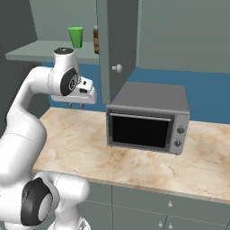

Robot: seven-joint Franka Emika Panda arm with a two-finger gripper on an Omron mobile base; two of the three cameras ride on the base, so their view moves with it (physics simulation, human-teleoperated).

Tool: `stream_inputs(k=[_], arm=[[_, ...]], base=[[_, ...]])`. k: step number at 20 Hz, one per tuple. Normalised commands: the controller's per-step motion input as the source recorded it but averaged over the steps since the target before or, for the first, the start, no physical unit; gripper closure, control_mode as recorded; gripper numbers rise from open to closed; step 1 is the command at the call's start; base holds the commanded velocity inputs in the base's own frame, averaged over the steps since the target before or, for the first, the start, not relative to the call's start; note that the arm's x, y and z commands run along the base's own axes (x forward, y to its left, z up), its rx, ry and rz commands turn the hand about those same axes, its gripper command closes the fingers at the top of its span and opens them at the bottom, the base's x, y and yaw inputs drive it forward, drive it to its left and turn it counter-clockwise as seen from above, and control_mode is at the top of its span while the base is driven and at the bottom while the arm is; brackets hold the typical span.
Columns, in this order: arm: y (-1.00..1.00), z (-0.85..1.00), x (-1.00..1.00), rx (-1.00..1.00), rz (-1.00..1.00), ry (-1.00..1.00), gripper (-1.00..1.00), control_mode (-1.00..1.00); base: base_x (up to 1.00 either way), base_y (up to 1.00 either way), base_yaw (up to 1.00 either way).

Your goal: Take the cinnamon bottle from the cabinet and place it on the dining table, next to the plate with the cupcake. Then take the chocolate from the dining counter and place it on the cupcake plate.

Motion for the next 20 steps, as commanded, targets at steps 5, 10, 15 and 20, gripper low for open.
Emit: stream_inputs(k=[5,10,15,20], arm=[[0.11,-0.02,0.00,-0.03,-0.03,-0.01,-1.00,-1.00],[0.00,0.05,0.00,0.00,0.00,-0.02,-1.00,-1.00],[-0.08,0.81,0.00,0.00,-0.01,-0.32,-1.00,-1.00],[-0.05,0.94,0.20,0.00,-0.02,-0.34,-1.00,-1.00]], base=[[0.00,0.00,0.00],[0.00,0.00,0.00],[0.00,0.00,0.00],[0.00,0.00,0.00]])
